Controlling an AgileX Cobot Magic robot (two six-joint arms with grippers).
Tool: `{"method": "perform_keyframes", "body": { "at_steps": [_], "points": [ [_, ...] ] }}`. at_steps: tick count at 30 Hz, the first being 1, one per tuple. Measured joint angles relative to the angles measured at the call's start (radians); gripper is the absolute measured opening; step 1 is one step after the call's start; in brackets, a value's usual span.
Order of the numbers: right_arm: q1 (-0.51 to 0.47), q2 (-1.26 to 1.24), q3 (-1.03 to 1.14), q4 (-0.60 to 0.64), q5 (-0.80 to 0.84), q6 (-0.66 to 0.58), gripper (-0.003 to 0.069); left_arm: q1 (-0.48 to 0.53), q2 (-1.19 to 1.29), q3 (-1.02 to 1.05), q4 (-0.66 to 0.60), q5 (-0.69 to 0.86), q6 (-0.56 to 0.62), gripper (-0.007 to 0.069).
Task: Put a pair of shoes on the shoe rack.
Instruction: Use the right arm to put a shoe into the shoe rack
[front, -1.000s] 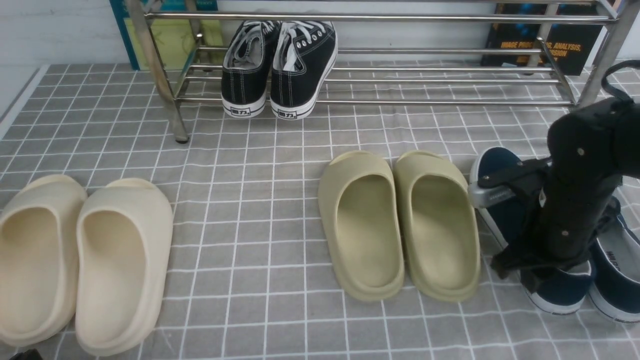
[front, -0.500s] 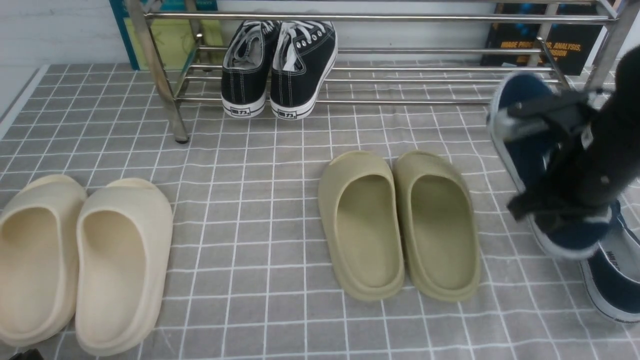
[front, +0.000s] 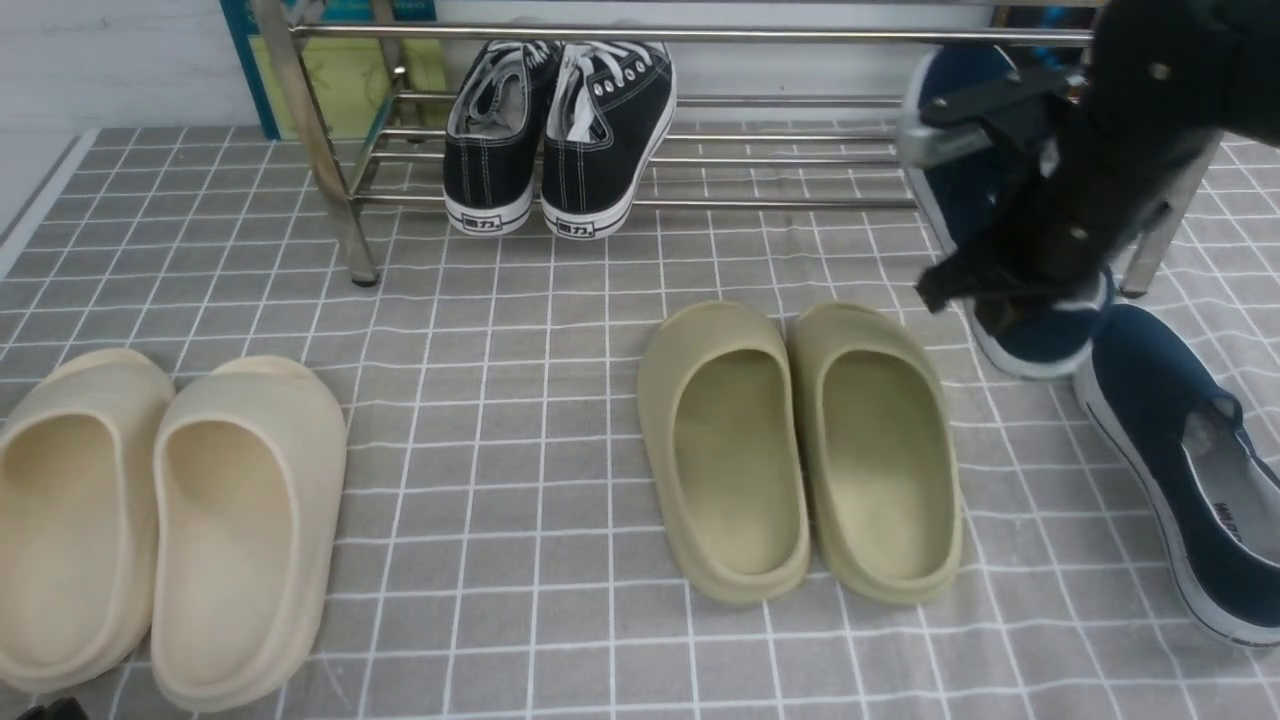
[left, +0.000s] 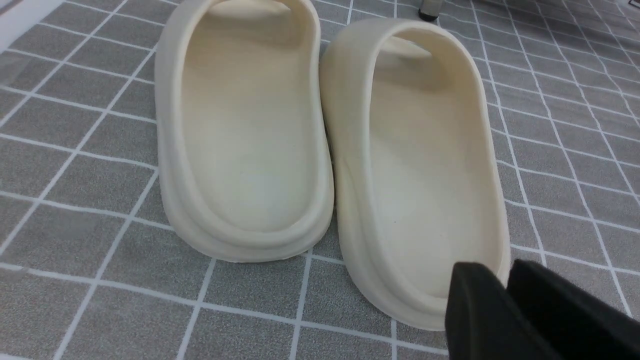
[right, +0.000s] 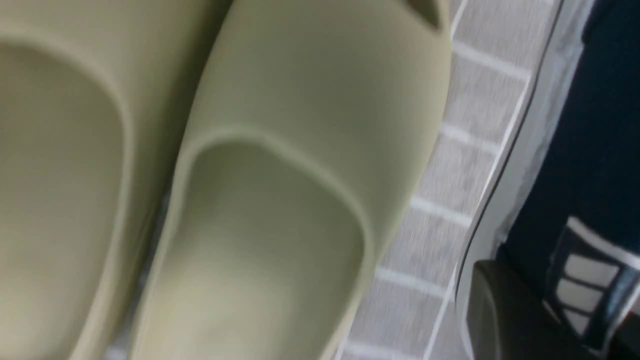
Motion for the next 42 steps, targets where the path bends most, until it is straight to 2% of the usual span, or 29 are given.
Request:
{"method": "perform_keyframes", "body": {
  "at_steps": [12,18,31,36,41,42],
  "points": [
    [0.000,0.230,-0.281,-0.019,0.031,-0.028,0.0041,0.000,0.000,0.000,0.000,0.000,0.000,0.0113],
    [0.000,0.298,-0.377,-0.036,-0.007,-0.028,0.0041,0.000,0.000,0.000,0.000,0.000,0.000,0.0121],
    [-0.036,0.336,-0.402,-0.037,-0.099,-0.027,0.0042,0.000,0.000,0.000,0.000,0.001,0.000,0.0133],
    [-0.039,0.337,-0.402,-0.037,-0.121,-0.025,0.0062,0.000,0.000,0.000,0.000,0.001,0.000,0.0132],
    [-0.039,0.337,-0.403,-0.037,-0.139,-0.025,0.0114,0.000,0.000,0.000,0.000,0.001,0.000,0.0133],
    [-0.039,0.337,-0.403,-0.037,-0.144,-0.025,0.0145,0.000,0.000,0.000,0.000,0.001,0.000,0.0133]
  ]
}}
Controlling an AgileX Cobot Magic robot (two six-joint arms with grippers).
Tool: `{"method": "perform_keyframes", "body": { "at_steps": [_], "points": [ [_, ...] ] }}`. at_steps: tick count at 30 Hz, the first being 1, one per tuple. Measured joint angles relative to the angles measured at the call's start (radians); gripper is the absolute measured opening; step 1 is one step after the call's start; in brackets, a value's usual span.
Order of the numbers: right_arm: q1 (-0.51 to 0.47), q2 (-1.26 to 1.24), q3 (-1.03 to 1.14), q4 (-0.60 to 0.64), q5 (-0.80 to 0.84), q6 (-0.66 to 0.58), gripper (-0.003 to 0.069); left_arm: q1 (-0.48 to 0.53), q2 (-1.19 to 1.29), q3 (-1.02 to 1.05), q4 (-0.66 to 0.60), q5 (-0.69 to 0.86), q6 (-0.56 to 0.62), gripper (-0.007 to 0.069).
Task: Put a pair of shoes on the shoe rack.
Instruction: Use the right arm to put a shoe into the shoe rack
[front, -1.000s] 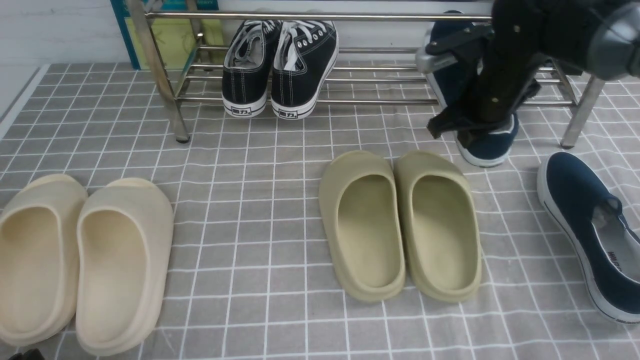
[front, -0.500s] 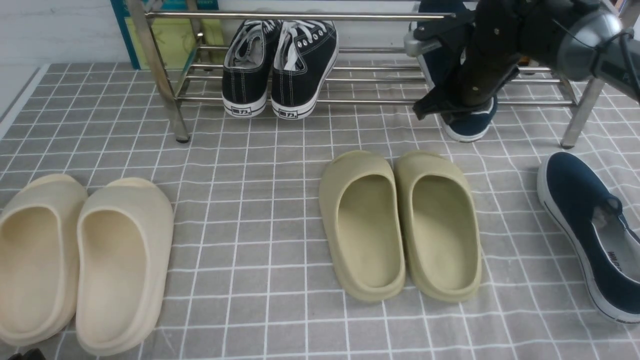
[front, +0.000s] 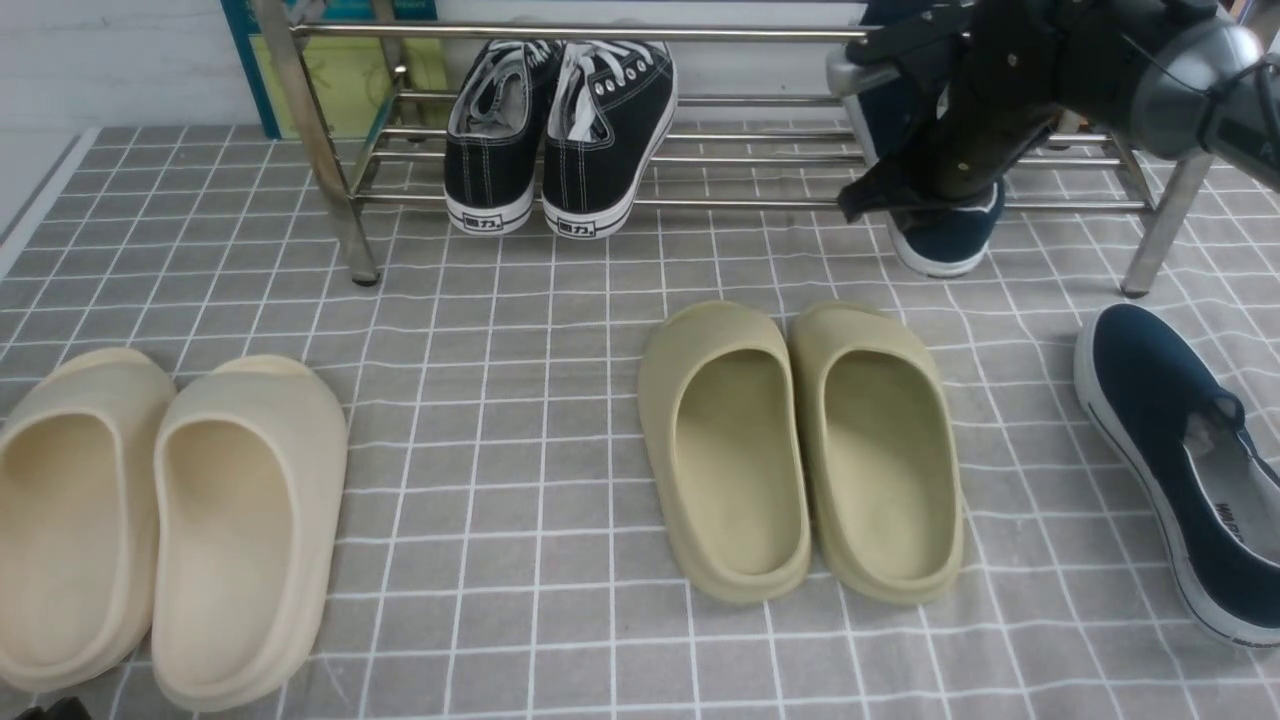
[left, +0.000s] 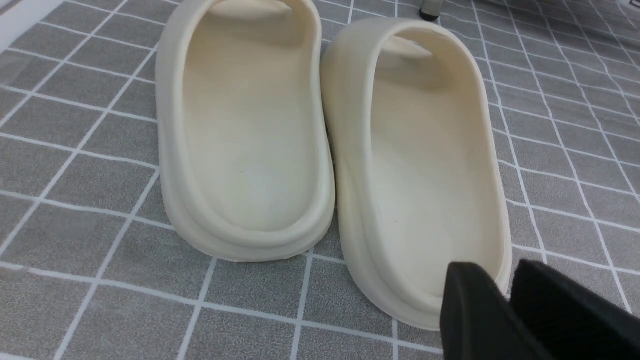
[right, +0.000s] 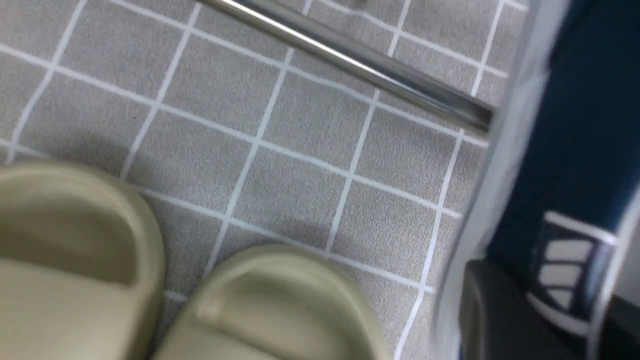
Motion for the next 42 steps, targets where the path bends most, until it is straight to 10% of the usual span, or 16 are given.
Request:
{"method": "perform_keyframes", "body": {
  "at_steps": [10,18,32,42],
  "points": [
    [0.001,-0.018,-0.013,-0.003,0.059,0.000,0.0396,0.000,0.000,0.000,0.000,0.000,0.000,0.0134],
    [0.001,-0.144,-0.013,0.011,0.292,-0.034,0.0414,0.000,0.000,0.000,0.000,0.000,0.000,0.0144],
    [-0.032,-0.261,0.229,-0.010,0.231,-0.048,0.0026,0.000,0.000,0.000,0.000,0.000,0.000,0.0155],
    [-0.080,-0.195,0.311,0.022,-0.051,-0.026,-0.0003,0.000,0.000,0.000,0.000,0.000,0.000,0.0167]
  ]
}}
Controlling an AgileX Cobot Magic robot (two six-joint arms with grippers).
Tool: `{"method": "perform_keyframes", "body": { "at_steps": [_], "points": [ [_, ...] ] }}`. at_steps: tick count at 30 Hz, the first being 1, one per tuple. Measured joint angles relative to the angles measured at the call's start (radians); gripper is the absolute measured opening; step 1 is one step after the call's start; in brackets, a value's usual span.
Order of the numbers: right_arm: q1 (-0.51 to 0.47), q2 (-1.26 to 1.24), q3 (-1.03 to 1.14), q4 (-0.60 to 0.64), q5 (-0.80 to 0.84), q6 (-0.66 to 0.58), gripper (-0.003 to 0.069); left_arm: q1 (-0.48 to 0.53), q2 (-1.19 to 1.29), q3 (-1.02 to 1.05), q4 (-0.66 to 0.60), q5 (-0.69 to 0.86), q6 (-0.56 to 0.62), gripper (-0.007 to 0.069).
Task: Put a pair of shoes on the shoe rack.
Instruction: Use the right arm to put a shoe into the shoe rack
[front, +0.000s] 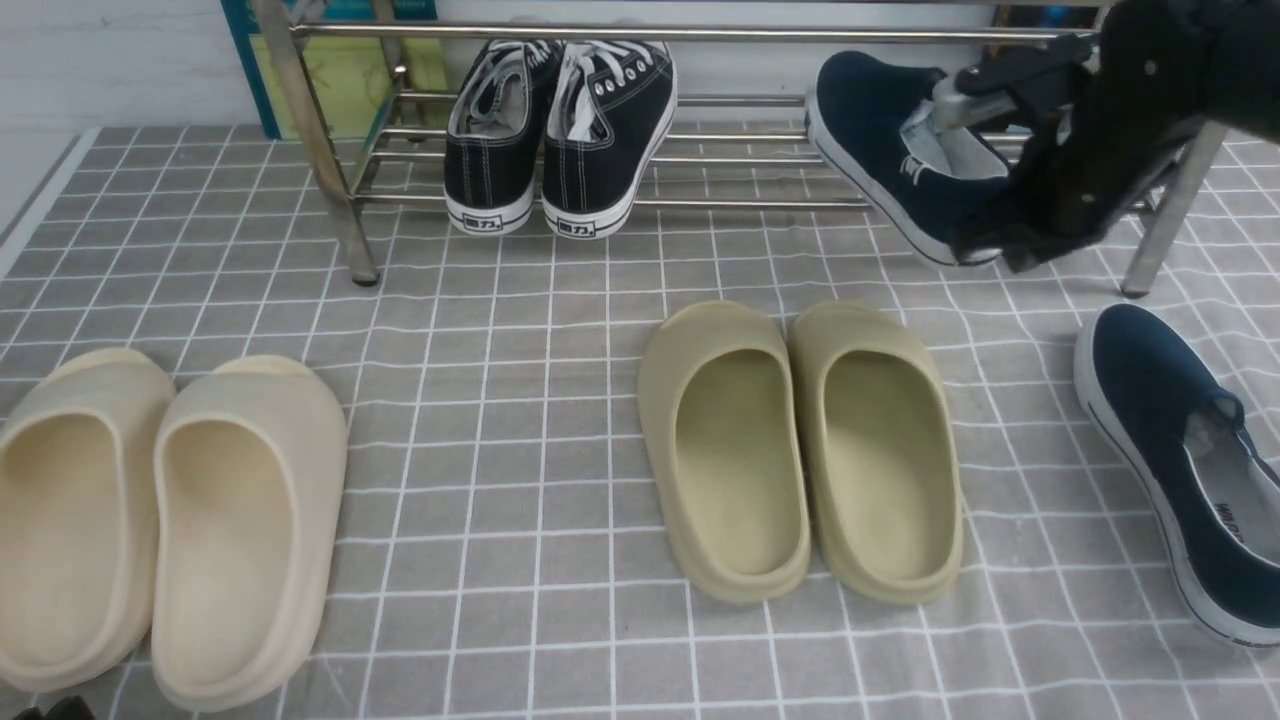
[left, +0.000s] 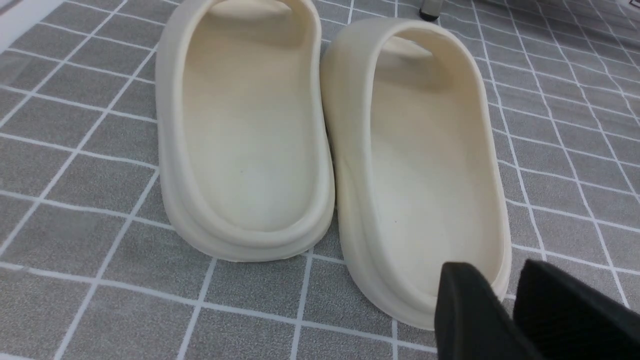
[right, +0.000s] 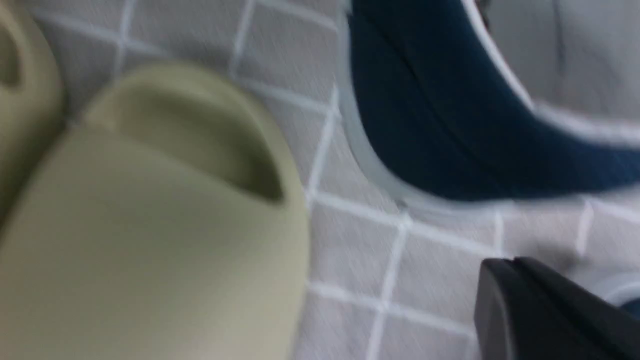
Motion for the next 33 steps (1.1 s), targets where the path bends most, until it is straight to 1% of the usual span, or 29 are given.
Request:
{"method": "perform_keyframes", "body": {
  "at_steps": [1,6,11,19,27,30,33],
  "points": [
    [0.000,0.011,0.000,0.017,-0.038,0.000,-0.0003,0.000,0.000,0.000,0.000,0.000,0.000,0.0169],
    [0.000,0.018,0.003,0.060,-0.083,0.001,-0.0003,0.000,0.000,0.000,0.000,0.000,0.000,0.0175],
    [0.001,0.023,0.004,0.133,-0.194,0.001,-0.0003,0.000,0.000,0.000,0.000,0.000,0.000,0.0182],
    [0.001,0.033,-0.013,0.140,-0.245,0.001,-0.0003,0.000,0.000,0.000,0.000,0.000,0.000,0.0187],
    [0.001,0.033,-0.018,0.159,-0.223,0.001,0.0000,0.000,0.000,0.000,0.000,0.000,0.000,0.0200],
    [0.001,-0.007,-0.042,0.162,-0.166,0.001,0.0008,0.000,0.000,0.000,0.000,0.000,0.000,0.0203],
    [0.001,-0.079,-0.056,0.141,-0.058,0.001,0.0017,0.000,0.000,0.000,0.000,0.000,0.000,0.0206]
  ]
}}
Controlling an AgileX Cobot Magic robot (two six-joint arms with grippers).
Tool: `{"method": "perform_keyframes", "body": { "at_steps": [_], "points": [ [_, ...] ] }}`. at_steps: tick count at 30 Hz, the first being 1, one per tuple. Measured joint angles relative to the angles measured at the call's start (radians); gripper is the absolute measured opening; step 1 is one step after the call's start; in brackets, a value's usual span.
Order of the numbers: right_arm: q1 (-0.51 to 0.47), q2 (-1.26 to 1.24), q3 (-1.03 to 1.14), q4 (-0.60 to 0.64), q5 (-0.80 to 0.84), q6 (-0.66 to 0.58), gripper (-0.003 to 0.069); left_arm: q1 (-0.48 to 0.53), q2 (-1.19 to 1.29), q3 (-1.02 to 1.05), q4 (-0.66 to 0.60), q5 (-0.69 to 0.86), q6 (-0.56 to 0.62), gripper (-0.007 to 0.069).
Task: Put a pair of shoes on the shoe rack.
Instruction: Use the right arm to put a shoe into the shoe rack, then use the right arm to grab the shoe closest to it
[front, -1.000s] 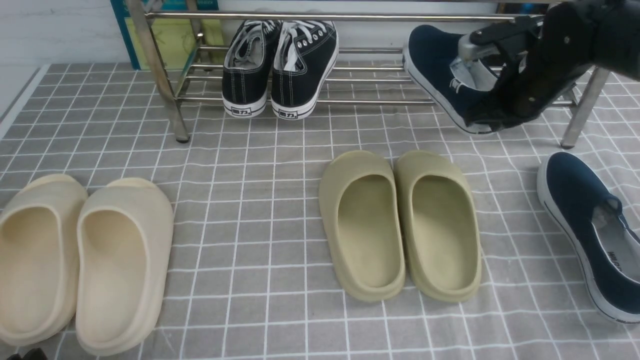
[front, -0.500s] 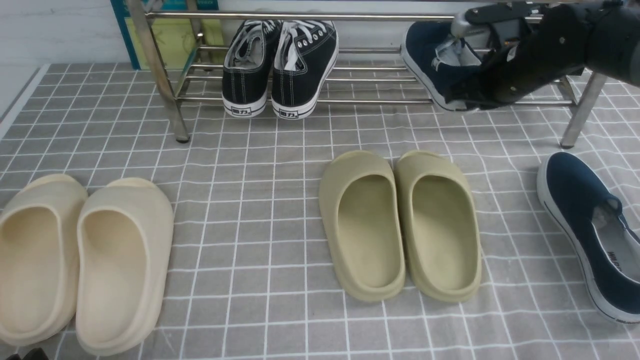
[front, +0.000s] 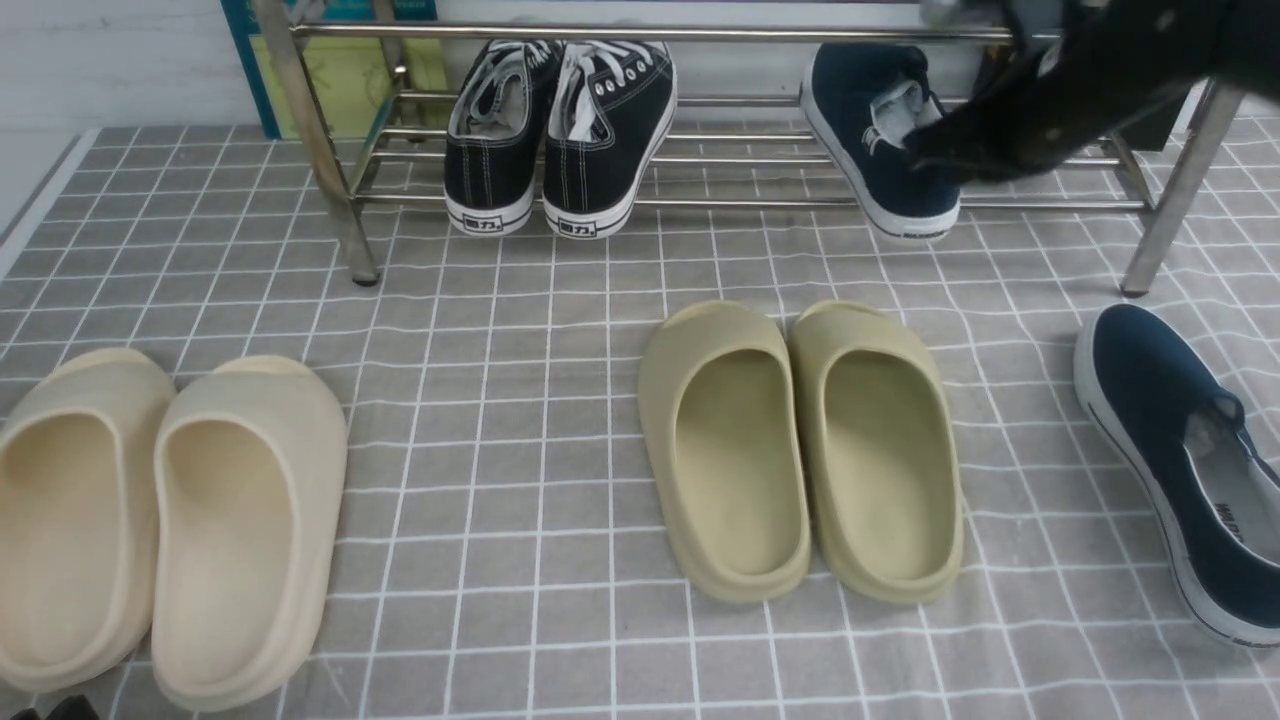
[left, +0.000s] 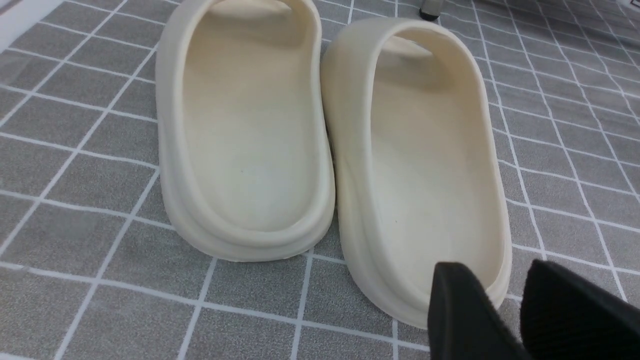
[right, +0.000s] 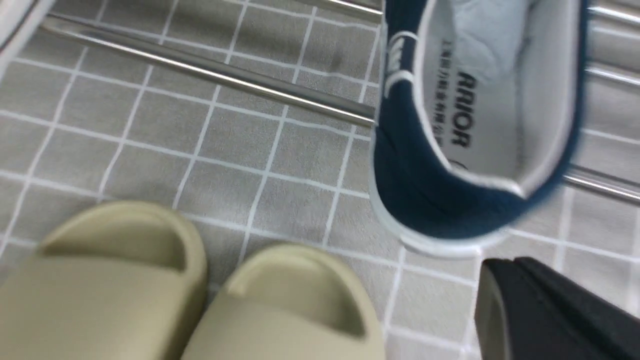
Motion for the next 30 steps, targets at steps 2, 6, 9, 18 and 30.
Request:
{"method": "perform_keyframes", "body": {
  "at_steps": [2,6,9,18,30],
  "points": [
    [0.000,-0.054,-0.004,-0.016,0.074,0.000,0.0022,0.000,0.000,0.000,0.000,0.000,0.000,0.0206],
    [0.000,-0.158,-0.007,-0.026,0.229,0.000,0.0029,0.000,0.000,0.000,0.000,0.000,0.000,0.0207],
    [0.000,-0.227,-0.007,-0.043,0.362,0.000,0.0034,0.000,0.000,0.000,0.000,0.000,0.000,0.0208],
    [0.000,-0.509,0.387,-0.132,0.446,0.064,0.0052,0.000,0.000,0.000,0.000,0.000,0.000,0.0219],
    [0.000,-0.528,0.776,-0.201,0.254,0.144,0.0198,0.000,0.000,0.000,0.000,0.000,0.000,0.0233]
  ]
}}
